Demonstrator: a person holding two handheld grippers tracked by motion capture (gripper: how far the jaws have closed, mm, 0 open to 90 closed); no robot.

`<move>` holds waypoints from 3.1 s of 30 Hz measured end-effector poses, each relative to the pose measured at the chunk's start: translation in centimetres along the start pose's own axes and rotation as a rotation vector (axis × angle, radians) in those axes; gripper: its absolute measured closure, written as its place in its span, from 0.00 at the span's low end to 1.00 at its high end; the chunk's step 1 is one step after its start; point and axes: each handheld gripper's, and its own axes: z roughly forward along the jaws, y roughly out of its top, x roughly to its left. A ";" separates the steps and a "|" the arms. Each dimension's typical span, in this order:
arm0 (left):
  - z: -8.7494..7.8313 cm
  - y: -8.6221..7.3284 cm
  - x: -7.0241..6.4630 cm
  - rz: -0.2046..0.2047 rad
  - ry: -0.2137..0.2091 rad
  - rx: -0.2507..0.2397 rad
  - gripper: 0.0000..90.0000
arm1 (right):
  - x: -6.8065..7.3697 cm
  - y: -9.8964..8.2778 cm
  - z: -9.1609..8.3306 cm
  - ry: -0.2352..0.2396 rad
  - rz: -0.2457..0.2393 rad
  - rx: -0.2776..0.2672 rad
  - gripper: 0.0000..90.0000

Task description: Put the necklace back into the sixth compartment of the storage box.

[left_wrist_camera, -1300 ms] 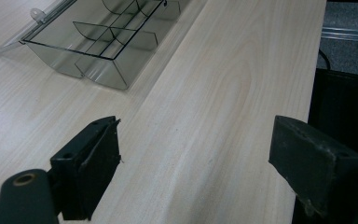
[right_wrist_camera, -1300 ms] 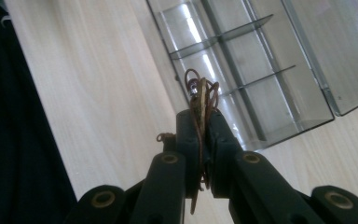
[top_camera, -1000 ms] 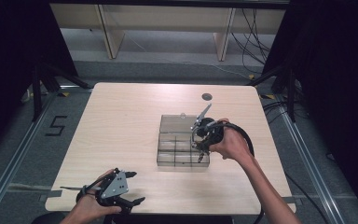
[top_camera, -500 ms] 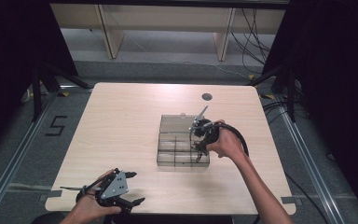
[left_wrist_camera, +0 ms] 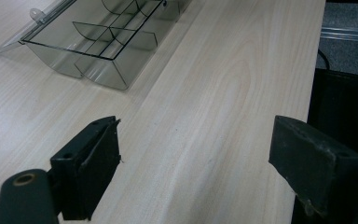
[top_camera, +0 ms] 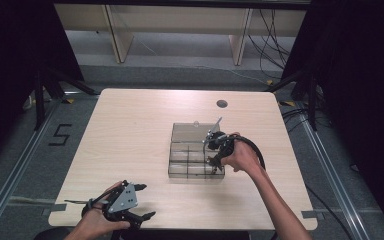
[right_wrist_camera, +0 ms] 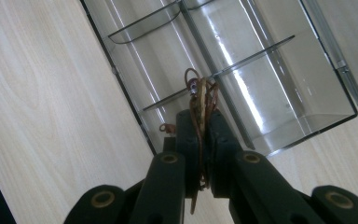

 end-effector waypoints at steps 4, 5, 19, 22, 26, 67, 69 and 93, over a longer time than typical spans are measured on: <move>-0.1 0.0 0.2 0.014 -0.003 0.016 0.17 | -0.3 0.1 0.4 0.002 0.002 0.003 0.95; -0.2 0.0 0.2 0.026 -0.001 0.026 0.17 | -0.3 0.1 0.4 0.006 0.010 0.002 0.95; -0.1 0.0 0.1 0.013 0.004 0.012 0.17 | -0.6 -0.4 1.8 0.028 0.037 0.025 0.95; -0.1 0.0 0.1 0.011 -0.002 0.014 0.17 | -0.8 -0.5 2.0 0.039 0.042 0.030 0.95; -0.1 0.0 0.1 0.011 -0.003 0.014 0.17 | -0.9 -0.5 2.2 0.049 0.037 0.024 0.94; 0.0 0.0 0.0 0.001 -0.009 0.012 0.17 | -1.7 -2.6 -1.9 0.005 0.134 -0.134 0.67; 0.0 0.0 0.0 0.001 -0.008 0.011 0.17 | -1.6 -2.8 -1.9 0.004 0.145 -0.138 0.66; -0.1 0.0 0.2 0.013 0.005 0.013 0.17 | -0.1 -5.1 -2.4 -0.002 0.224 -0.240 0.50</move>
